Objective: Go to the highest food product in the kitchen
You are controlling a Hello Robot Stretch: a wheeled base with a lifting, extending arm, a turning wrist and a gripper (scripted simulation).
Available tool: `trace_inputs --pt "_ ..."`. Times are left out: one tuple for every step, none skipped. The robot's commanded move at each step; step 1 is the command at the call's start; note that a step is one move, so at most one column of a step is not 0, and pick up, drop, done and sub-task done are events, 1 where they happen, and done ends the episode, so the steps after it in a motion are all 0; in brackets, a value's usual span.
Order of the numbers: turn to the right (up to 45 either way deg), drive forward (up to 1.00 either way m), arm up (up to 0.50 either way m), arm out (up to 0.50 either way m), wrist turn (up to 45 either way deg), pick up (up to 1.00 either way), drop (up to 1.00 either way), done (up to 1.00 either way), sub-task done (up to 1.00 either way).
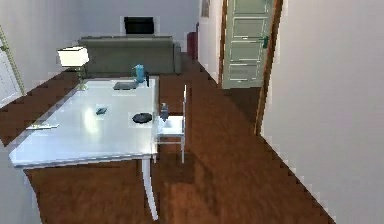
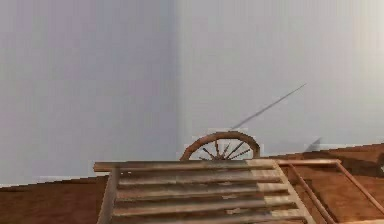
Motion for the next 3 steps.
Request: trace_inputs --pt "0.0 0.5 0.0 0.0 0.0 0.0 0.0 0.0 0.0" --pt "30.0 0.0 0.0 0.0 0.0 0.0 0.0 0.0 0.0" --pt "0.0 0.45 0.0 0.0 0.0 0.0 0.0 0.0 0.0"
